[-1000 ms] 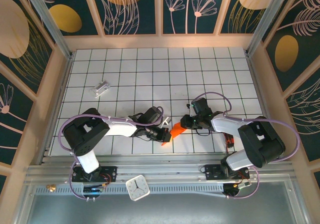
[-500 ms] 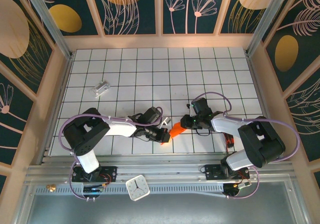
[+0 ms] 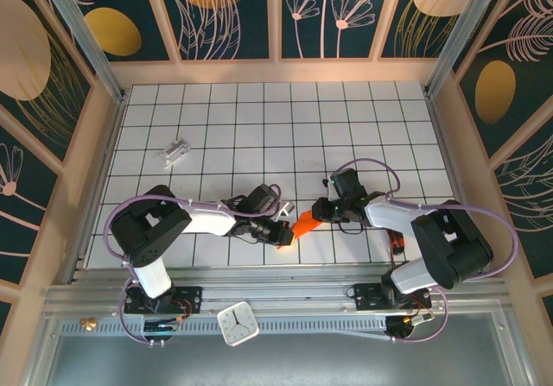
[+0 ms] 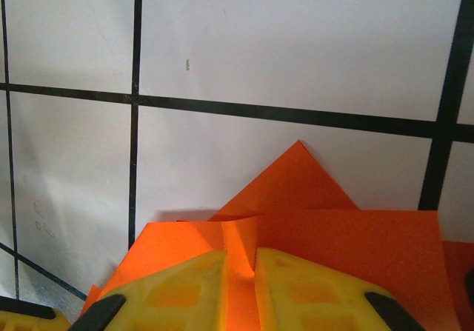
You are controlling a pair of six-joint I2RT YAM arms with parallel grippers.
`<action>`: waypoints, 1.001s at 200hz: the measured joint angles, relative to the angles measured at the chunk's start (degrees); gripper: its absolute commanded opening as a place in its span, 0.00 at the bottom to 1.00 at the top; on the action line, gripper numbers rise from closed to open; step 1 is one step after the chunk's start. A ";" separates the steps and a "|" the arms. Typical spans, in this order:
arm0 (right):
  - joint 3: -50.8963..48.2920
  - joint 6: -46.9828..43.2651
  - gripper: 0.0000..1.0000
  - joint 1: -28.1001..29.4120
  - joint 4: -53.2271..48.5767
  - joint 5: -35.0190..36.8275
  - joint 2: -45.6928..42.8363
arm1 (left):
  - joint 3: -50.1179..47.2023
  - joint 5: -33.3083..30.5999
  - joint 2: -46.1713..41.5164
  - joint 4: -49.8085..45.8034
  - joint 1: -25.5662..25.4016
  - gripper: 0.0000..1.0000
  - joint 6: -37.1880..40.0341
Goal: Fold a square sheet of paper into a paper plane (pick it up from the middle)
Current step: Perform the fifth fold on the wing at the bottom-center of the table.
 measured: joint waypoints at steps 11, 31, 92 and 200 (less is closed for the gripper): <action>0.00 -0.02 0.20 0.00 -0.02 0.09 0.00 | 0.00 -0.09 0.00 -0.09 0.00 0.00 0.07; 0.00 -0.22 0.20 0.00 -0.15 0.15 0.02 | 0.00 -0.17 0.00 -0.28 0.00 0.00 0.26; 0.85 -0.37 0.18 0.00 -1.18 0.35 1.05 | -1.77 -1.77 -1.99 -0.74 0.13 0.00 1.09; 2.47 -0.35 0.17 -0.22 -2.14 -0.55 2.95 | -8.37 -2.27 -8.17 -1.27 1.84 0.00 1.05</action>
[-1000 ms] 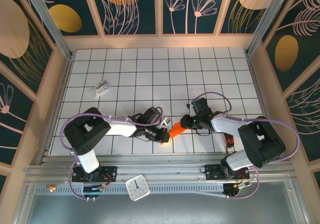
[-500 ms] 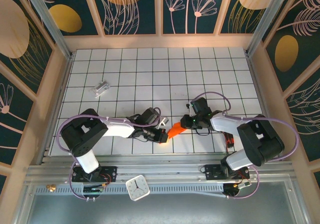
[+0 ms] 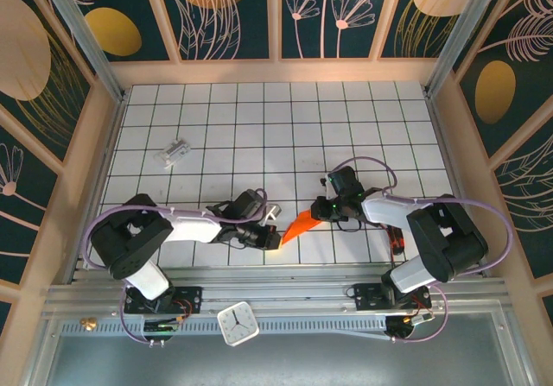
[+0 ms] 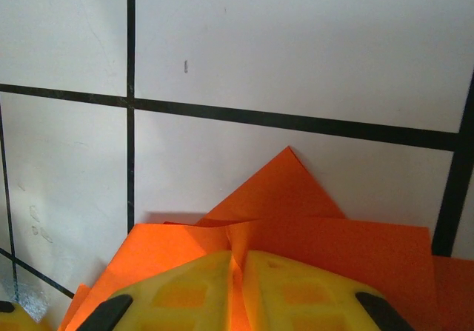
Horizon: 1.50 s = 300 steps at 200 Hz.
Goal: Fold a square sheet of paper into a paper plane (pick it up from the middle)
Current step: Perform the fifth fold on the wing at the bottom-center of the table.
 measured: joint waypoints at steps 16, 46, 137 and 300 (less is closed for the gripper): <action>0.04 0.00 0.17 -0.04 -0.02 -0.04 0.07 | -0.90 0.42 -1.11 -0.70 0.57 0.00 0.00; 0.07 -0.02 0.17 -0.11 0.07 -0.07 0.07 | -1.31 0.72 -3.52 -5.01 1.05 0.00 0.17; 0.07 -0.02 0.17 -0.22 0.22 -0.04 0.07 | 6.40 4.48 0.15 -0.33 -1.33 0.00 -3.45; 0.35 0.70 0.22 -0.09 -0.96 -3.61 -9.11 | 2.47 8.35 7.23 8.92 1.46 0.00 -5.77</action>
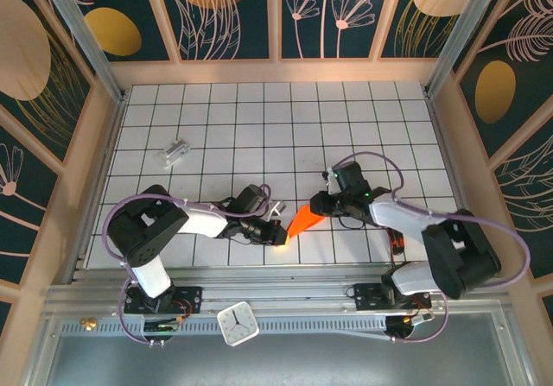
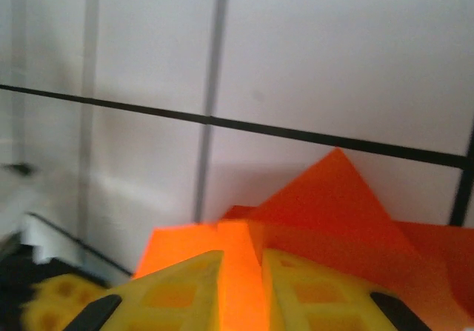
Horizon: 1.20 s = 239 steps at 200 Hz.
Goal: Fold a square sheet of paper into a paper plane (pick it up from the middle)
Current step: Perform the fifth fold on the wing at the bottom-center of the table.
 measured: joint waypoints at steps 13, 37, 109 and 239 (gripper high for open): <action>-1.29 2.49 0.20 1.05 2.01 -1.16 -3.72 | -0.52 0.33 0.17 1.46 0.09 0.00 -1.46; -6.03 8.33 0.15 4.98 5.84 -2.38 -8.41 | -1.46 0.46 0.20 3.67 0.24 0.00 -3.54; -14.47 23.23 0.10 14.91 15.41 -0.26 -6.29 | -2.25 1.05 0.57 5.99 0.44 0.00 -5.95; -13.55 28.39 0.09 18.16 25.79 0.66 3.52 | -2.27 1.05 0.57 5.99 0.46 0.00 -5.90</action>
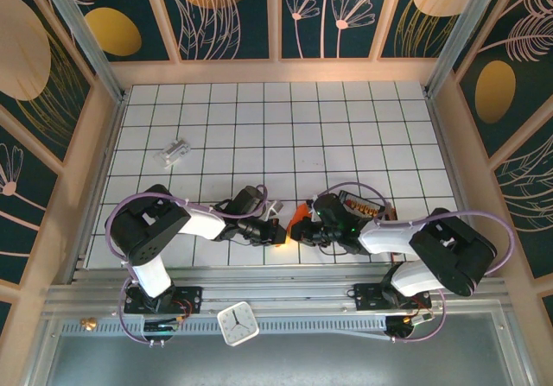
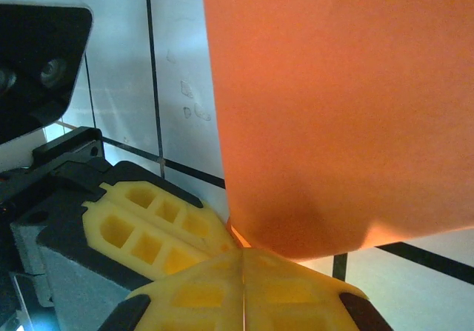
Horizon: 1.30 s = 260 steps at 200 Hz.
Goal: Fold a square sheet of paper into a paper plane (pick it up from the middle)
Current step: Perform the fifth fold on the wing at the bottom-center of the table.
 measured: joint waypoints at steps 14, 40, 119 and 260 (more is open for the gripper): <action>0.00 0.11 0.09 0.00 0.11 0.02 0.07 | 0.00 0.04 0.09 0.02 0.02 0.00 0.00; 0.61 0.09 0.09 -0.02 0.13 0.02 1.14 | 0.00 0.24 0.15 0.02 0.15 0.00 -0.02; 1.79 0.02 0.06 -1.70 -0.63 -0.72 3.93 | 0.00 0.33 0.22 0.00 0.20 0.00 0.04; 3.65 -3.72 0.06 -14.21 -8.70 -0.46 2.19 | 0.00 0.63 0.31 -0.04 0.20 0.00 1.73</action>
